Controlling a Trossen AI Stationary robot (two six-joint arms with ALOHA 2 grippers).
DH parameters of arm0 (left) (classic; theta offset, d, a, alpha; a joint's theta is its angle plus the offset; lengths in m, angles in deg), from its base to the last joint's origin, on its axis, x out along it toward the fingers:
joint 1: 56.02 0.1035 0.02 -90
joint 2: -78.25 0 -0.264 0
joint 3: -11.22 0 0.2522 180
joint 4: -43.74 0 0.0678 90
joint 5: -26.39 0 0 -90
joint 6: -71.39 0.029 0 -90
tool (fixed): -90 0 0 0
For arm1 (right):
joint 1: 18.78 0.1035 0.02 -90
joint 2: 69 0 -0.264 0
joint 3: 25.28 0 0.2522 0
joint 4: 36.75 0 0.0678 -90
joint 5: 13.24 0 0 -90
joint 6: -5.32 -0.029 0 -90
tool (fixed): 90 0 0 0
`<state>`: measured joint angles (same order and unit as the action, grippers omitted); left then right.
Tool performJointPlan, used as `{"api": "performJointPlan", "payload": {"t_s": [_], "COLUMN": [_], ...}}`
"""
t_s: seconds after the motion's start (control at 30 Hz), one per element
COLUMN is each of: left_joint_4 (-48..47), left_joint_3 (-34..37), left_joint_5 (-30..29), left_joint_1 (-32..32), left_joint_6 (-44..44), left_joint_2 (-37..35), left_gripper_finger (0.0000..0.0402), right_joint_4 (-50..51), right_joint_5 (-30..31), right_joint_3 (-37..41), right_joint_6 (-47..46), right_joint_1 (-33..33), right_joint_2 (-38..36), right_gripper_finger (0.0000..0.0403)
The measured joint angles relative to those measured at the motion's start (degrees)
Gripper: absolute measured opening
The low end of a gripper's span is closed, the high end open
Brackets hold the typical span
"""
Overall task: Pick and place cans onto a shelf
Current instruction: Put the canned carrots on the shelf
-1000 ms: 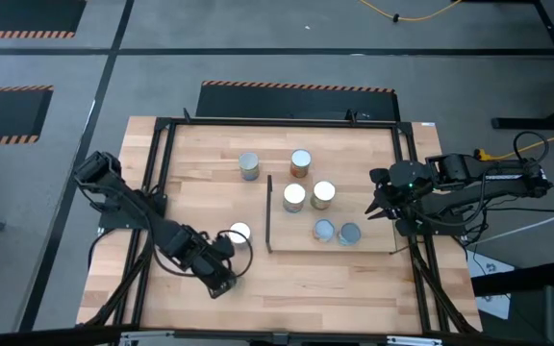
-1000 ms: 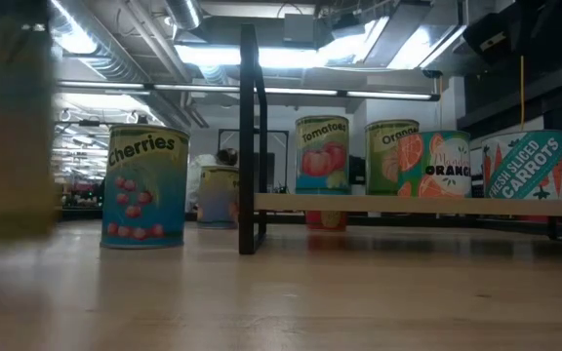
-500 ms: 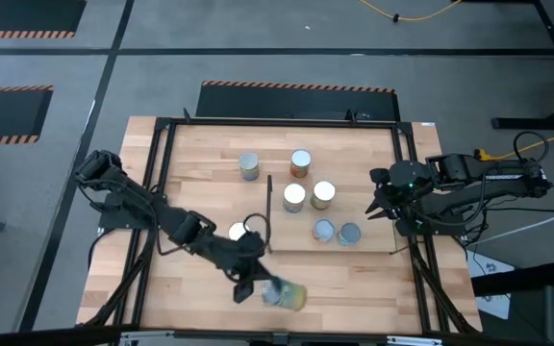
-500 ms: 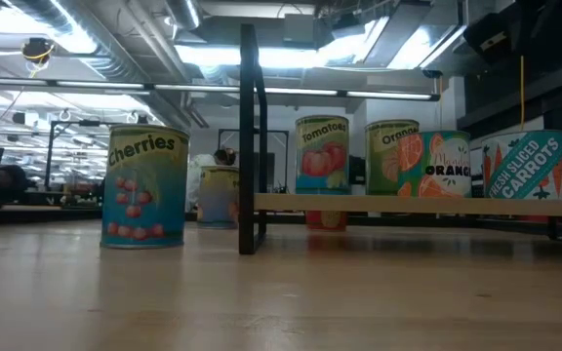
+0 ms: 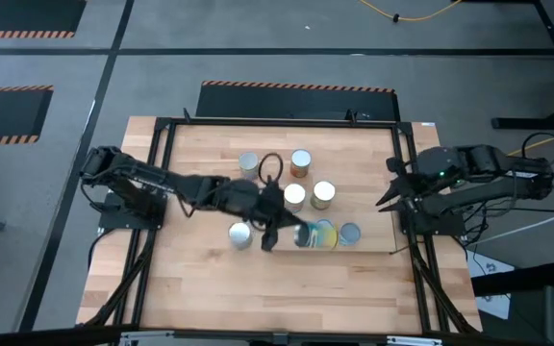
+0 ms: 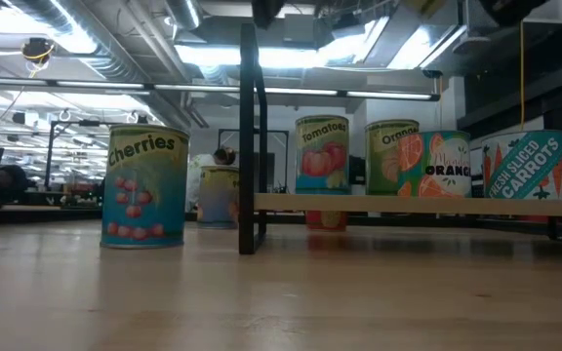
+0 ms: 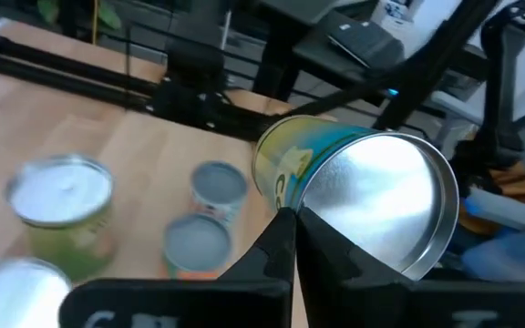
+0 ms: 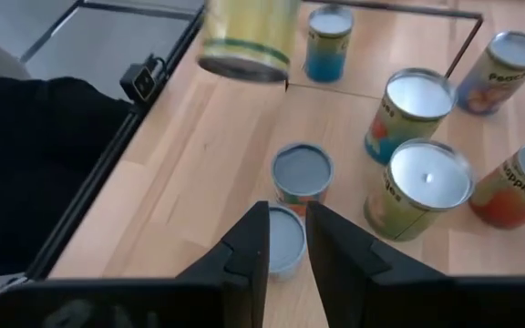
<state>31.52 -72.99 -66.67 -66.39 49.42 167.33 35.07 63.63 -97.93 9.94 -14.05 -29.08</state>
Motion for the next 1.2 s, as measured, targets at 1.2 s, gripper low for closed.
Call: {"api": "performJointPlan", "payload": {"t_s": [1.2], "left_joint_4": [-28.30], "left_joint_3": [-49.64], "left_joint_5": [9.58], "left_joint_1": [15.62], "left_joint_6": [18.12], "left_joint_2": [33.74], "left_gripper_finger": [0.0000], "right_joint_4": [6.38], "right_joint_5": [6.45], "right_joint_3": [-0.85], "right_joint_6": [-2.92], "right_joint_1": [-0.03], "right_joint_2": [-7.06], "right_gripper_finger": [0.0080]}}
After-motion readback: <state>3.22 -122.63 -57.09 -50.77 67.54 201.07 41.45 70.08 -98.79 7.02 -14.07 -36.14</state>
